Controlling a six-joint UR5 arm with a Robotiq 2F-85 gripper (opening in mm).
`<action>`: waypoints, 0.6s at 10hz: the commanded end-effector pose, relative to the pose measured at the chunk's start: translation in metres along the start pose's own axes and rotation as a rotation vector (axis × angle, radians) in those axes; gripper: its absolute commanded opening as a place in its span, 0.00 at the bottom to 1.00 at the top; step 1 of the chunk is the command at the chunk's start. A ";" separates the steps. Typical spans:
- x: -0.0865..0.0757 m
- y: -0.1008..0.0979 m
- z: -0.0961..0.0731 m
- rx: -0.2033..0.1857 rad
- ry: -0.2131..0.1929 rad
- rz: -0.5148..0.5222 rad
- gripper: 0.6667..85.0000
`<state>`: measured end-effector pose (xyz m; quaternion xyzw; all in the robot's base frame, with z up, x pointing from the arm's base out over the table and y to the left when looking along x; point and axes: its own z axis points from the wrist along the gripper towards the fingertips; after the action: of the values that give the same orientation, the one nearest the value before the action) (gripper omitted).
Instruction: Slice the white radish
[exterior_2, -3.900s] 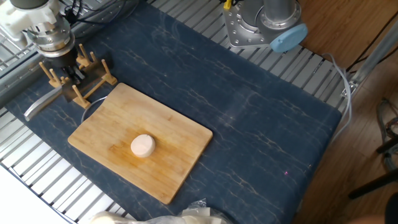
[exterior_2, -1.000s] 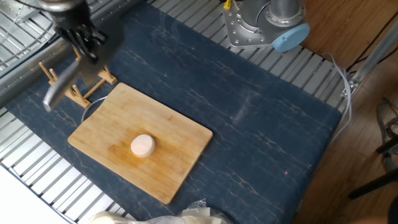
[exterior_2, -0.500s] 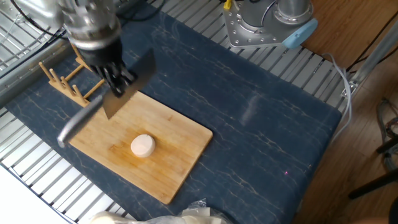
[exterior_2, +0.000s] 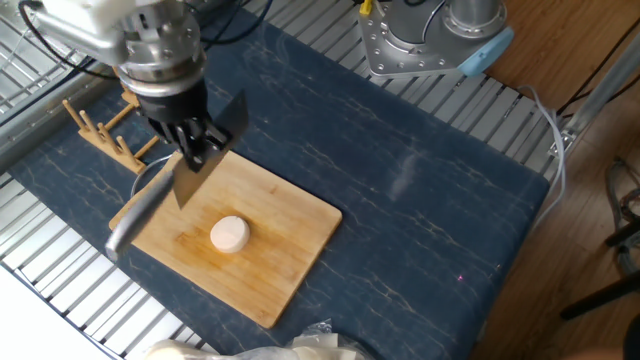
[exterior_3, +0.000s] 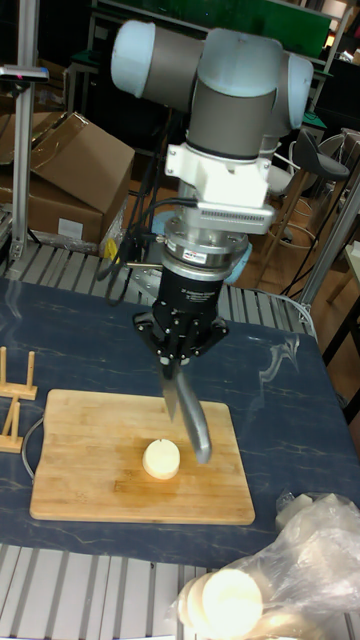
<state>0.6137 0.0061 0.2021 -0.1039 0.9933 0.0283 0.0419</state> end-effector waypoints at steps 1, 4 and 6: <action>-0.022 0.026 0.013 -0.046 -0.024 0.007 0.00; -0.021 0.007 0.034 0.012 0.004 -0.026 0.00; -0.019 0.010 0.043 -0.005 0.016 -0.025 0.00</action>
<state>0.6322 0.0194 0.1729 -0.1156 0.9922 0.0247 0.0406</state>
